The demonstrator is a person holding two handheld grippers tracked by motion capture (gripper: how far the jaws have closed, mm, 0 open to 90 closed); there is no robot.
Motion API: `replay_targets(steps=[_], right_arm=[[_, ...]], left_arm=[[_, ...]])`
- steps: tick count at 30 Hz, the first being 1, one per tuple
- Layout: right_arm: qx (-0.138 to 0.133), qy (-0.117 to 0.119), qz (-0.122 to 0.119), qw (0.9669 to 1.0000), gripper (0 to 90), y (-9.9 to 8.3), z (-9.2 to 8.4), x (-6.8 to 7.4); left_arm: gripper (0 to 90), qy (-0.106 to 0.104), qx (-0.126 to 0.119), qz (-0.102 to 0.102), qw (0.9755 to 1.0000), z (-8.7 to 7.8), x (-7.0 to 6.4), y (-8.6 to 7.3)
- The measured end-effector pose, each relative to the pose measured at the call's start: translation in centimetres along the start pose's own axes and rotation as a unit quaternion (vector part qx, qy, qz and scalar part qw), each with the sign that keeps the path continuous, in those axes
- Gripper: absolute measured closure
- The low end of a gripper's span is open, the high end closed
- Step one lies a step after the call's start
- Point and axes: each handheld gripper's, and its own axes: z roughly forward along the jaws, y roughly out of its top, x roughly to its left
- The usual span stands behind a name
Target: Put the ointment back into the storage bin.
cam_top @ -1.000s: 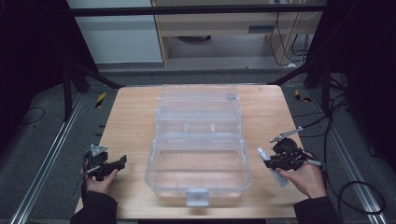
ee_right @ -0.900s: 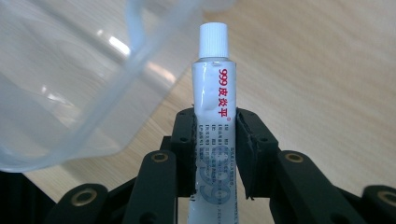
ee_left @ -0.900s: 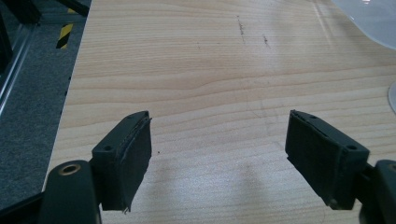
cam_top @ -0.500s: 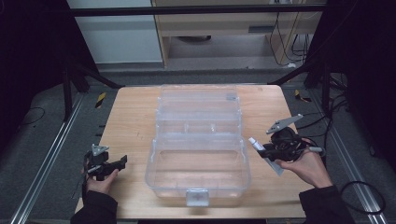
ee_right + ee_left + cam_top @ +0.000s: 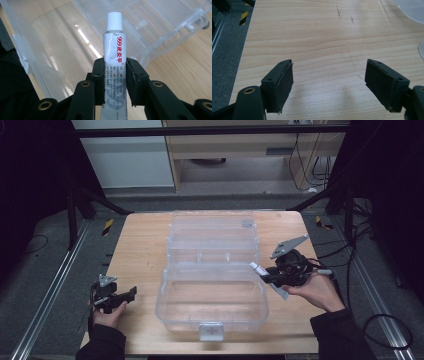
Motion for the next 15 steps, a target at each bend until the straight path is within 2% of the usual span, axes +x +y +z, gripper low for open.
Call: replay_targets(steps=[2,7,15], right_arm=[[-0.001,0.008,-0.018,0.9998,69.9,1.0,0.4,0.5],[-0.002,0.027,-0.038,0.9989,69.9,2.3,0.9,1.2],[0.034,0.053,-0.086,0.9943,69.9,4.3,2.9,2.8]], left_arm=[[22.3,0.0,0.001,0.0,1.0,0.0,0.0,0.0],[22.3,-0.001,0.001,0.0,1.0,0.0,0.0,0.0],[22.3,-0.001,0.001,0.0,1.0,0.0,0.0,0.0]])
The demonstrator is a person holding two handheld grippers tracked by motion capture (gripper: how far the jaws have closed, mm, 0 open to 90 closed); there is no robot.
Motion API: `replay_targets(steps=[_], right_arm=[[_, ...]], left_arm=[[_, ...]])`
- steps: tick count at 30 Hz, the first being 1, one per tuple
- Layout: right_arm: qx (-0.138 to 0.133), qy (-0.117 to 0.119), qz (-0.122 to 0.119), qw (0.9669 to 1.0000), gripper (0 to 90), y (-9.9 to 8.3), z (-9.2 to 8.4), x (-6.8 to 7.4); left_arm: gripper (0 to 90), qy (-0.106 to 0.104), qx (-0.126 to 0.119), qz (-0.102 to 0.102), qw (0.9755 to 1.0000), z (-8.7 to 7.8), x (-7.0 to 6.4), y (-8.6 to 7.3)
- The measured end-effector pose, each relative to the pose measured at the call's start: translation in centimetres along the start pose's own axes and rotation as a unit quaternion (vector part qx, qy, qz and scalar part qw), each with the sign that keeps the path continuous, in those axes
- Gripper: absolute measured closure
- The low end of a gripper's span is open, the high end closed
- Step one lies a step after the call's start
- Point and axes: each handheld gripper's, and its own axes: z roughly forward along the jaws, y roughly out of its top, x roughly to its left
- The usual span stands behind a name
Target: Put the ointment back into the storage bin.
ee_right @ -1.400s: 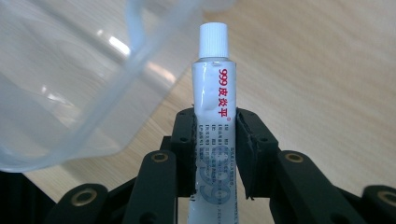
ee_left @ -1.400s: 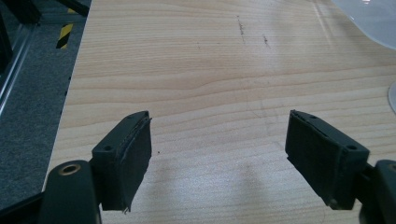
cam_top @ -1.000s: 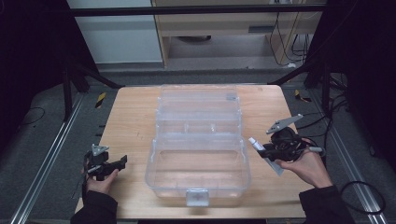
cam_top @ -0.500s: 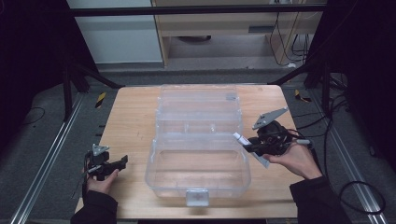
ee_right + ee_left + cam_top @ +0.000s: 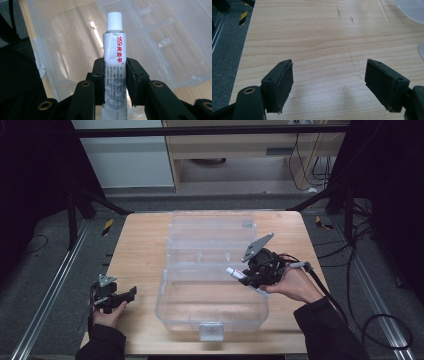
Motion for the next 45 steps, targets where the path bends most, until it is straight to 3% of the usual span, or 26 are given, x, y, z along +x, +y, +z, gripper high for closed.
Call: replay_targets(steps=[5,12,19,23,30,45], right_arm=[[0.026,0.021,-0.025,0.9991,69.9,0.5,1.4,0.4],[0.049,0.045,-0.037,0.9971,69.9,0.7,2.8,0.6],[0.089,0.066,-0.068,0.9916,69.8,0.8,4.9,1.4],[0.095,0.076,-0.075,0.9897,69.8,0.7,5.6,1.6],[0.115,0.089,-0.102,0.9842,69.8,0.2,7.7,2.2],[0.141,0.098,-0.121,0.9777,69.8,-1.1,9.6,2.6]], left_arm=[[22.3,-0.001,-0.001,-0.001,1.0,0.0,0.0,0.0],[22.4,0.0,-0.001,-0.001,1.0,0.0,0.0,0.0],[22.4,0.0,-0.001,-0.001,1.0,0.0,0.0,0.0],[22.5,-0.001,0.0,-0.001,1.0,0.0,0.1,0.0],[22.5,-0.001,0.0,-0.001,1.0,0.0,0.1,0.0],[22.5,-0.001,0.001,0.0,1.0,0.0,0.1,0.0]])
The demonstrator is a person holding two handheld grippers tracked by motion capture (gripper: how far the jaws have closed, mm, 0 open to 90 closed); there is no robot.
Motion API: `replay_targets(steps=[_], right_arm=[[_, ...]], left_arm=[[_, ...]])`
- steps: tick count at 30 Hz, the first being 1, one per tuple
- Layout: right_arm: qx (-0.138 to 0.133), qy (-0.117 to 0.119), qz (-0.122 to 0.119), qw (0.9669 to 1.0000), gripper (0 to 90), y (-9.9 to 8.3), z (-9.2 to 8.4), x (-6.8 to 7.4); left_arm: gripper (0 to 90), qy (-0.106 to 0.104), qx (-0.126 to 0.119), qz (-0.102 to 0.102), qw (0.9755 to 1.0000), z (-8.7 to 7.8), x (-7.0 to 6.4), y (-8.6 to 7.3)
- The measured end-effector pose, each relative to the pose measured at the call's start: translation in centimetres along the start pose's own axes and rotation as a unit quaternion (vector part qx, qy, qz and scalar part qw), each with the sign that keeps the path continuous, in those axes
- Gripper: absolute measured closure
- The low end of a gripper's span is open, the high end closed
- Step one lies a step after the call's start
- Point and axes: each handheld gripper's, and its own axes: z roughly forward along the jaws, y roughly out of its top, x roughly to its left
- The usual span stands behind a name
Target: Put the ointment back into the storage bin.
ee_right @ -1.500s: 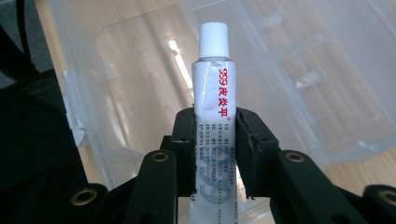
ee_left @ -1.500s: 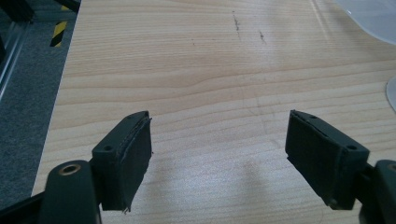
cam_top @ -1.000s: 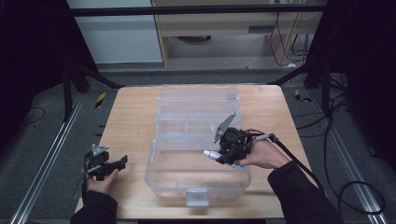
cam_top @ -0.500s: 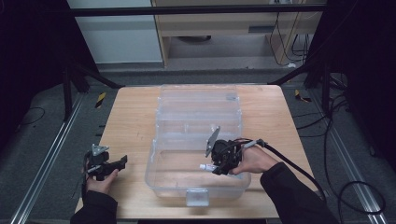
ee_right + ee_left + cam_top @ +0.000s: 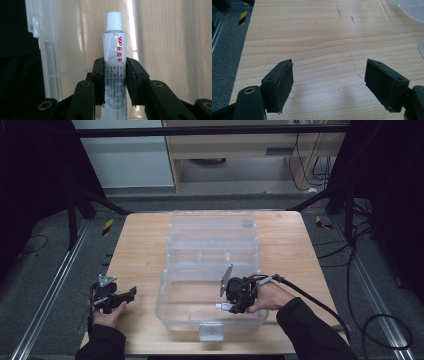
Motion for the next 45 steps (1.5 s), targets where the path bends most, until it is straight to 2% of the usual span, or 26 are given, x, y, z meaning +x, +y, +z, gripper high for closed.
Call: replay_targets(steps=[8,23,30,34,35,41,45], right_arm=[[0.018,0.005,-0.011,0.9998,69.7,-0.3,1.7,0.1],[0.041,0.009,-0.017,0.999,69.6,-0.5,3.0,0.3],[0.042,0.007,-0.018,0.9989,69.5,-0.6,3.3,0.3],[0.042,0.01,-0.03,0.9986,69.2,-0.6,3.5,0.3],[0.046,0.009,-0.023,0.9986,69.1,-0.6,3.5,0.4],[0.056,0.011,-0.017,0.9982,68.8,-0.5,3.6,0.3],[0.051,0.01,-0.013,0.9985,68.8,-0.6,3.3,0.3]], left_arm=[[22.5,0.001,0.0,0.0,1.0,0.0,0.0,0.0],[22.6,0.001,0.001,0.0,1.0,0.0,0.0,0.0],[22.5,0.0,0.001,0.0,1.0,0.0,0.0,0.0],[22.5,0.0,0.001,0.0,1.0,0.0,0.0,0.0],[22.5,0.0,0.002,0.0,1.0,0.0,0.0,0.0],[22.5,0.0,0.002,0.0,1.0,0.0,0.0,0.0],[22.5,-0.001,0.002,0.001,1.0,0.0,0.0,0.0]])
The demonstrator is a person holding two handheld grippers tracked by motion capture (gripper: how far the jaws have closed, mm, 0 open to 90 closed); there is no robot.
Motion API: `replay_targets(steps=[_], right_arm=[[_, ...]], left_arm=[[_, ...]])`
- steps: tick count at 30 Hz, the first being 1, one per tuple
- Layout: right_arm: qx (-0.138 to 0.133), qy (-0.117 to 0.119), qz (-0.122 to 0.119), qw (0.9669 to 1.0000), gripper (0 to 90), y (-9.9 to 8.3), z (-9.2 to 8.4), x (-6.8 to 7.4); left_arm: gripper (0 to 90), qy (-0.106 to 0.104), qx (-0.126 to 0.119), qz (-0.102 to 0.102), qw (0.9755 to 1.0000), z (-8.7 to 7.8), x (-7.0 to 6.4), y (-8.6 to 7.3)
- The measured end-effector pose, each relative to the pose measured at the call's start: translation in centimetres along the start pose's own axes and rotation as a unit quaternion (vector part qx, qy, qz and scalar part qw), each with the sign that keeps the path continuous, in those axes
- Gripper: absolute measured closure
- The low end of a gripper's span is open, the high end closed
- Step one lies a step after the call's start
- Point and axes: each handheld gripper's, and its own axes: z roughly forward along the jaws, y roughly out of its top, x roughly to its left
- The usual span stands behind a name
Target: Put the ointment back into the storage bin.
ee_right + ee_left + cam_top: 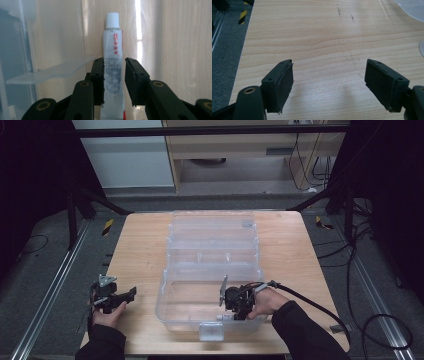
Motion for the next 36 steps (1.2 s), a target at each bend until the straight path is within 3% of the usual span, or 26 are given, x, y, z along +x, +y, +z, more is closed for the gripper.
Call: replay_targets(steps=[4,8,11,13,17,18,19,20,21,22,24,25,26,27,28,32,33,34,35,36], right_arm=[[-0.014,-0.005,0.001,0.9999,68.3,-0.2,-0.5,-0.1],[-0.042,-0.017,0.018,0.9988,64.9,-0.5,-1.7,-0.3],[-0.083,-0.034,0.039,0.9952,61.6,-1.1,-3.1,-0.4],[-0.091,-0.038,0.044,0.9941,59.6,-1.3,-3.4,-0.5],[-0.139,-0.052,0.068,0.9866,56.2,-2.2,-4.8,-0.2],[-0.154,-0.056,0.072,0.9838,54.5,-2.4,-5.1,-0.2],[-0.177,-0.069,0.084,0.9782,52.5,-2.9,-5.6,0.0],[-0.177,-0.069,0.084,0.9782,52.5,-2.9,-5.6,0.0],[-0.2,-0.078,0.098,0.9717,49.9,-3.5,-6.2,0.2],[-0.2,-0.078,0.098,0.9717,49.9,-3.5,-6.2,0.2],[-0.226,-0.092,0.109,0.9636,45.5,-4.0,-6.7,0.3],[-0.249,-0.105,0.121,0.9552,44.1,-4.6,-7.1,0.4],[-0.249,-0.105,0.121,0.9552,44.1,-4.6,-7.1,0.4],[-0.269,-0.119,0.135,0.9462,41.9,-5.3,-7.4,0.4],[-0.269,-0.119,0.135,0.9462,41.9,-5.3,-7.4,0.4],[-0.302,-0.138,0.166,0.9285,37.9,-6.7,-8.1,0.5],[-0.318,-0.152,0.181,0.9181,34.9,-7.5,-8.4,0.6],[-0.318,-0.152,0.181,0.9181,34.9,-7.5,-8.4,0.6],[-0.332,-0.16,0.198,0.9083,32.8,-8.3,-8.8,0.6],[-0.332,-0.16,0.198,0.9083,32.8,-8.3,-8.8,0.6]], left_arm=[[22.5,0.001,0.0,-0.001,1.0,0.0,0.1,0.0],[22.5,0.0,-0.001,-0.001,1.0,0.0,0.0,0.0],[22.6,0.0,-0.001,-0.001,1.0,-0.1,0.0,0.0],[22.6,0.0,-0.001,-0.001,1.0,-0.1,0.1,0.0],[22.6,-0.002,0.0,-0.002,1.0,-0.1,0.0,0.0],[22.6,-0.002,0.001,-0.002,1.0,0.0,0.0,0.0],[22.5,-0.002,0.002,0.0,1.0,0.0,0.0,0.0],[22.6,-0.002,0.002,0.0,1.0,0.0,0.0,0.0],[22.7,-0.003,0.002,0.0,1.0,0.0,0.0,0.0],[22.7,-0.003,0.001,-0.001,1.0,0.0,0.0,0.0],[23.3,-0.004,0.001,-0.001,1.0,-0.1,0.0,0.0],[24.3,-0.005,0.001,-0.001,1.0,-0.1,0.0,0.0],[24.7,-0.005,0.001,-0.001,1.0,-0.1,0.0,0.0],[25.2,-0.006,0.002,0.0,1.0,-0.1,-0.1,0.0],[26.0,-0.006,0.002,0.0,1.0,-0.1,-0.1,0.0],[27.4,-0.008,0.001,-0.001,1.0,-0.1,-0.1,0.0],[28.1,-0.008,0.001,-0.002,1.0,-0.2,-0.1,0.0],[28.5,-0.008,0.001,-0.002,1.0,-0.2,-0.1,0.0],[29.0,-0.007,0.0,-0.002,1.0,-0.2,-0.1,0.0],[29.0,-0.007,0.0,-0.002,1.0,-0.2,-0.1,0.0]])
